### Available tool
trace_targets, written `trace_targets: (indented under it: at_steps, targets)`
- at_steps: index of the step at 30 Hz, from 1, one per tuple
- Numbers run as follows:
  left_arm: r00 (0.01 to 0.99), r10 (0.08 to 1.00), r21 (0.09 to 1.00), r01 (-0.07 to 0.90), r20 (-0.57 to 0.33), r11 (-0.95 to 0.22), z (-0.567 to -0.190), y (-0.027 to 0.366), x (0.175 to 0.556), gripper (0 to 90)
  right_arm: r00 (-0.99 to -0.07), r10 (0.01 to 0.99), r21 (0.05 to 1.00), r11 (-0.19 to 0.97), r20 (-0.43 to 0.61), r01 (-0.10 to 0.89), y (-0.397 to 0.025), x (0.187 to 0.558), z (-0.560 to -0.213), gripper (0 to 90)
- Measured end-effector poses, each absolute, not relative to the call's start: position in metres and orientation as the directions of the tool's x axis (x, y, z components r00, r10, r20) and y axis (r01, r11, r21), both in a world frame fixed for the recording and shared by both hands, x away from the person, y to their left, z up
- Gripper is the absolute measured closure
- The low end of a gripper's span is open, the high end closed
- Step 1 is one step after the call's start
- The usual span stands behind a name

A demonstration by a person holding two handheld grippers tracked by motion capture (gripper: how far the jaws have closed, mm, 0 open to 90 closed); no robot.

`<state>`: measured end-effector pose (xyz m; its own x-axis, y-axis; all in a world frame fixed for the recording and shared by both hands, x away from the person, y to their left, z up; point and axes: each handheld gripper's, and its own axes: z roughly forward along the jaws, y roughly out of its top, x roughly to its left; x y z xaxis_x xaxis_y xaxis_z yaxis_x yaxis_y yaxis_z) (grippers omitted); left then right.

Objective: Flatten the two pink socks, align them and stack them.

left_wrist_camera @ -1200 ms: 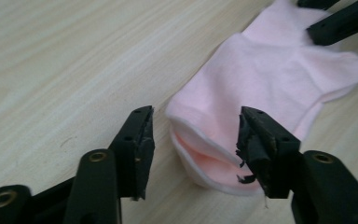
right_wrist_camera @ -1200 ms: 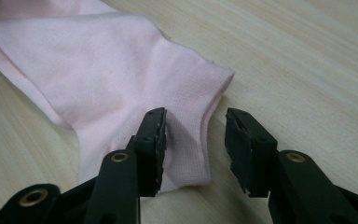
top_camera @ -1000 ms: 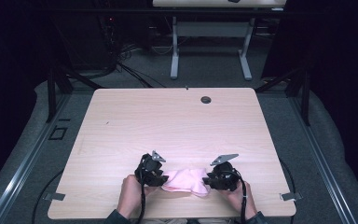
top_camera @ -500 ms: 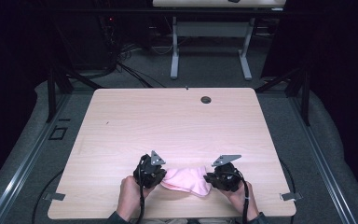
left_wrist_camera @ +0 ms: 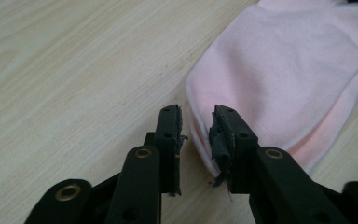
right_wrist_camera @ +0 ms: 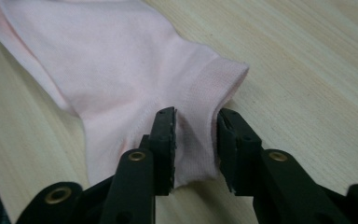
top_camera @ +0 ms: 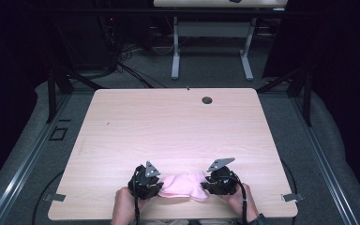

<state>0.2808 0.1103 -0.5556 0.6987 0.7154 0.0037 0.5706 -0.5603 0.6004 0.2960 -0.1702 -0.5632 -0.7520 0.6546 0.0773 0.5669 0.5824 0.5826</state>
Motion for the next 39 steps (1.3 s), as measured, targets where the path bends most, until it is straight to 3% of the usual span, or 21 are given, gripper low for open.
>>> trace_targets:
  at_steps: [5,20,21,22,23,24,26,27,30,39]
  targets:
    - [0.693,0.72,0.588,0.566,0.041,-0.578,-0.563,0.112,0.277,65.7,-0.752,0.66,0.578,0.609,0.011,0.543,-0.167,0.293,-0.564,59.6]
    - [0.689,0.721,0.622,0.532,0.076,-0.575,-0.568,0.119,0.267,54.6,-0.728,0.686,0.58,0.594,-0.003,0.558,-0.178,0.3,-0.566,46.6]
    - [0.685,0.726,0.625,0.537,0.07,-0.567,-0.568,0.119,0.268,49.0,-0.719,0.695,0.584,0.579,0.013,0.569,-0.179,0.301,-0.567,44.9]
    - [0.683,0.727,0.625,0.538,0.071,-0.566,-0.568,0.119,0.268,49.0,-0.719,0.695,0.584,0.579,0.013,0.569,-0.179,0.301,-0.567,44.9]
    - [0.68,0.73,0.624,0.538,0.076,-0.566,-0.567,0.119,0.269,41.7,-0.712,0.702,0.585,0.573,0.012,0.574,-0.18,0.303,-0.567,40.8]
    - [0.675,0.733,0.627,0.539,0.076,-0.562,-0.567,0.119,0.27,41.7,-0.712,0.702,0.585,0.573,0.012,0.574,-0.18,0.303,-0.567,40.8]
    - [0.671,0.737,0.634,0.538,0.078,-0.556,-0.564,0.119,0.271,31.1,-0.706,0.708,0.584,0.564,0.021,0.583,-0.182,0.305,-0.568,35.9]
    - [0.669,0.739,0.634,0.541,0.073,-0.552,-0.562,0.12,0.271,31.1,-0.699,0.714,0.589,0.551,0.034,0.591,-0.182,0.306,-0.568,32.4]
    - [0.662,0.745,0.657,0.529,0.076,-0.537,-0.554,0.121,0.271,19.5,-0.687,0.725,0.626,0.51,0.057,0.59,-0.186,0.304,-0.562,21.2]
    - [0.628,0.776,0.717,0.513,0.062,-0.472,-0.53,0.137,0.272,8.7,-0.671,0.74,0.714,0.443,0.051,0.543,-0.201,0.295,-0.534,8.3]
